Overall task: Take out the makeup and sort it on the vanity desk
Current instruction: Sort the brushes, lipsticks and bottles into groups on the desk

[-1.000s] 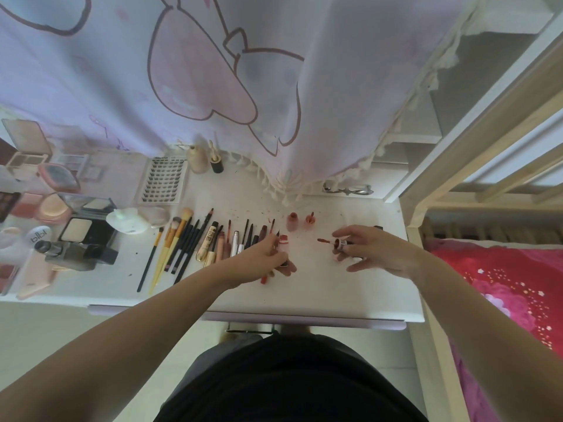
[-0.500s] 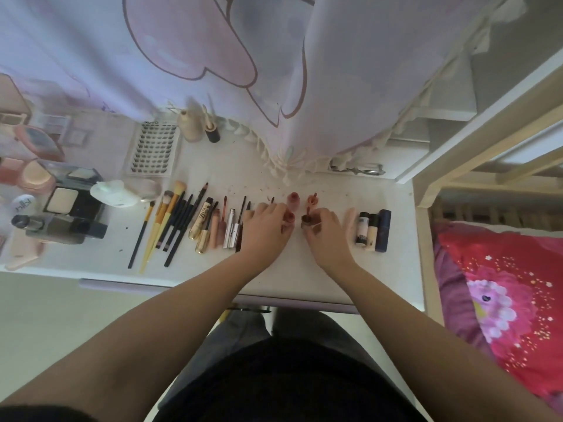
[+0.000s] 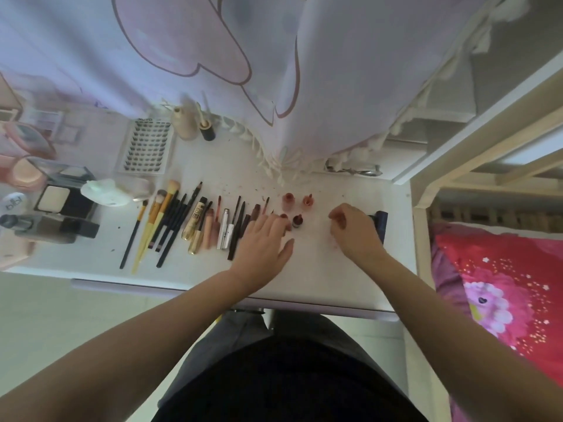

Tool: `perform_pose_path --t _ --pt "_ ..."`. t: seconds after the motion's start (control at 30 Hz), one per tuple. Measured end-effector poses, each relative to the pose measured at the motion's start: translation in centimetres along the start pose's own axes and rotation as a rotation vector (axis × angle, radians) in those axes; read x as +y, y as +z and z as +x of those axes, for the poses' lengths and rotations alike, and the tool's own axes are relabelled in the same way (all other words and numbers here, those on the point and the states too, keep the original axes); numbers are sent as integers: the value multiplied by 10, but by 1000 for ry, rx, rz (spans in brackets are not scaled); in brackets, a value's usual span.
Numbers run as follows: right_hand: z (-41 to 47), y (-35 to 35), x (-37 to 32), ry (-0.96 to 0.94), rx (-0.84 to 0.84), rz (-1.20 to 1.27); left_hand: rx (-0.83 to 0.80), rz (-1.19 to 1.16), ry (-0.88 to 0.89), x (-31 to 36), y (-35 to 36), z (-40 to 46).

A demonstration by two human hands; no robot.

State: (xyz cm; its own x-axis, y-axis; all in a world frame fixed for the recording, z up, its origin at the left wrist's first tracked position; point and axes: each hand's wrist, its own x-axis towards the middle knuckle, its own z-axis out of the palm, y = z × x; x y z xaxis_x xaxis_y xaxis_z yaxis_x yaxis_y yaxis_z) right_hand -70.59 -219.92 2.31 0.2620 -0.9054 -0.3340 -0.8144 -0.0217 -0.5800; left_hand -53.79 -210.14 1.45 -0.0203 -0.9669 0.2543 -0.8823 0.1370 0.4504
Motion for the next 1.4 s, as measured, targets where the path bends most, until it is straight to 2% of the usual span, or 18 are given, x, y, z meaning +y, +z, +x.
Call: perform_pose_path --t 0.07,0.13,0.23,0.33,0.43,0.53,0.63,0.7,0.87,0.93,1.0,1.1,1.17,1.3,1.4 --pt "11 -25 7 75 22 3 -181 -98 84 18 7 3" --pt "25 -38 6 132 -48 -64 -374 -115 -26 39 25 16" --pt "43 -38 -4 146 -166 -248 -510 110 -211 61 59 42" --pt "50 -30 -11 116 -225 -335 -538 169 -307 69 76 59" --pt "52 -24 -11 103 -247 -349 -560 199 -288 65 80 64" --pt "52 -19 -10 86 -238 -358 -560 133 -356 61 77 61" --pt "47 -20 -7 16 -224 -420 -541 13 -348 51 65 46" --pt "39 -25 -5 42 -268 -348 -507 2 -292 40 53 32" --pt "8 -33 -6 167 -600 142 -507 14 -145 19 25 3" --pt "-6 -31 -9 141 -594 301 -513 -33 -135 17 15 0" --pt "-20 -28 -14 107 -545 384 -527 -166 -203 14 3 0" --pt "-37 -29 -20 40 -508 409 -572 -356 -292 11 -15 -3" --pt "-45 -32 -26 50 -540 398 -596 -452 -300 9 -26 -8" --pt "-59 -27 -39 67 -649 306 -594 -409 -199 6 -40 -19" --pt "-66 -18 -42 6 -616 329 -603 -447 -191 4 -48 -22"
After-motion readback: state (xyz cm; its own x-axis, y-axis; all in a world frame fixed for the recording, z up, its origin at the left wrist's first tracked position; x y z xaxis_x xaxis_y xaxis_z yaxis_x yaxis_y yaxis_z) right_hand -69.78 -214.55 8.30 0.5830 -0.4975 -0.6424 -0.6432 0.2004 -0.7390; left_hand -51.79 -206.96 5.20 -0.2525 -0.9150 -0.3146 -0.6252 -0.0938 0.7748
